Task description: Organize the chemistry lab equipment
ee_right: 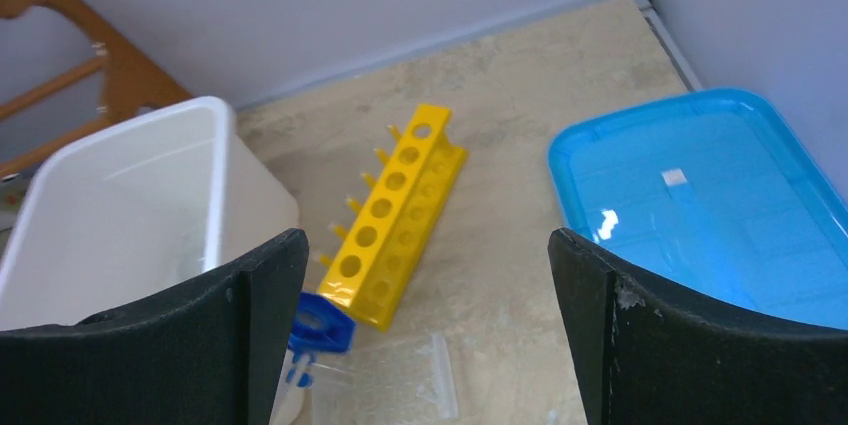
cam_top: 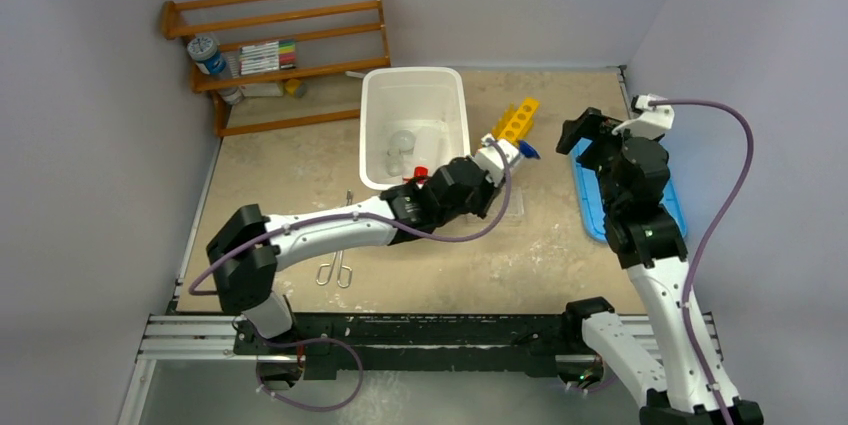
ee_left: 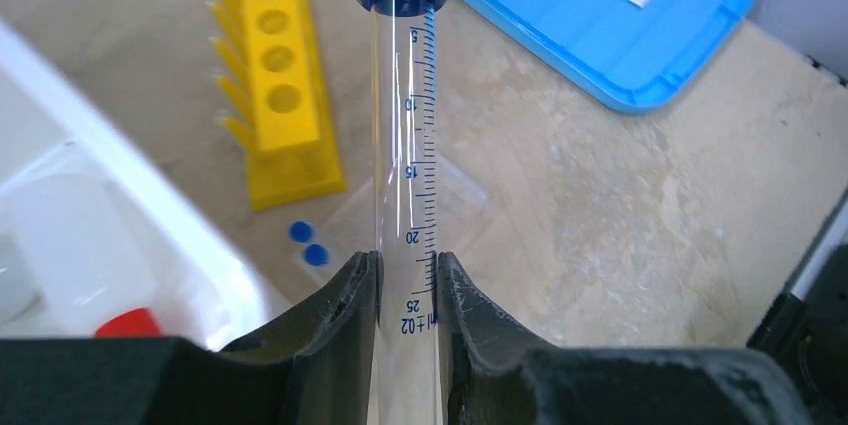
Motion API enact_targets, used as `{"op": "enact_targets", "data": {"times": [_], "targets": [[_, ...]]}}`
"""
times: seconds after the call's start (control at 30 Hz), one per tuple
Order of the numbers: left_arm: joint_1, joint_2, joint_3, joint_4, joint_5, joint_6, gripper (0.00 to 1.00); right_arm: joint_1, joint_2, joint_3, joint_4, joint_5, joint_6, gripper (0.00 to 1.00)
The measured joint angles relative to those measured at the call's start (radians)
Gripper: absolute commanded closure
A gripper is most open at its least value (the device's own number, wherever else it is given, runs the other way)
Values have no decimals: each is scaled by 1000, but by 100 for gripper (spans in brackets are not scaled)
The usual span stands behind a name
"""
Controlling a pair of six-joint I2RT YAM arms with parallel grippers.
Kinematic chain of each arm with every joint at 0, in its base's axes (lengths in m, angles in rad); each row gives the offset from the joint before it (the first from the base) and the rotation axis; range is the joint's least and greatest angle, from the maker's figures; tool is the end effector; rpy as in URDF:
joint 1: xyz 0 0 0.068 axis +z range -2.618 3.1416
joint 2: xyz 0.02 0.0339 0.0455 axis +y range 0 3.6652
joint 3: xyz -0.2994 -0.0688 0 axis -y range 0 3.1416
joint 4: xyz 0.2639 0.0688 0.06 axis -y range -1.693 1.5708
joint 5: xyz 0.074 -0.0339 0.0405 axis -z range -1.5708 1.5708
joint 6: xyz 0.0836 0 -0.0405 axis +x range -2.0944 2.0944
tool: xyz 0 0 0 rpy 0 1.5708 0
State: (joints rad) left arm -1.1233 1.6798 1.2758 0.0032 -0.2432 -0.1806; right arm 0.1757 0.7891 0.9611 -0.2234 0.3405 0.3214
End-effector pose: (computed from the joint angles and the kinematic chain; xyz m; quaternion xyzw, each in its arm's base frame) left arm 0.2179 -0.4075 0.3020 0.3161 0.7677 -0.2522 0.4971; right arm 0.2130 0.0095 0.4224 0.1684 0.7042 0.0479 0.6881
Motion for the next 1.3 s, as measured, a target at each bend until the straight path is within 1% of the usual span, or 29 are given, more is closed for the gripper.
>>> {"op": "enact_targets", "data": {"times": [0.07,0.17,0.23,0.27,0.33,0.43,0.53,0.67,0.73,0.83,0.97,1.1,1.3], "targets": [[19,-49,-24,10,-34,-3,87,0,-24,0,27,-68,-13,7],[39,-98,-37,31,-82,-2,87,-1,-53,-3,83,-216,-33,7],[41,-118,-37,47,-102,1,87,-2,-64,-10,133,-342,-39,11],[40,-129,-37,55,-112,1,87,-2,-62,-12,157,-419,-42,13],[39,-141,-37,70,-126,2,87,-2,-49,-16,190,-526,-47,16],[36,-151,-40,101,-147,8,87,-2,-9,-36,274,-710,-42,16],[35,-161,-53,128,-175,8,87,-1,16,-81,341,-819,-21,16],[35,-188,-85,164,-220,8,87,-1,29,-113,373,-901,5,18],[35,-203,-96,180,-238,8,87,-1,36,-113,406,-939,16,20],[35,-217,-97,208,-258,8,87,-1,57,-114,461,-990,39,21],[36,-220,-97,227,-314,7,87,-1,75,-124,503,-1014,62,21],[55,-219,-86,183,-384,-19,87,-1,71,-126,505,-1012,62,20],[184,-164,8,47,-423,-124,87,-1,66,-126,487,-1009,49,20]]}}
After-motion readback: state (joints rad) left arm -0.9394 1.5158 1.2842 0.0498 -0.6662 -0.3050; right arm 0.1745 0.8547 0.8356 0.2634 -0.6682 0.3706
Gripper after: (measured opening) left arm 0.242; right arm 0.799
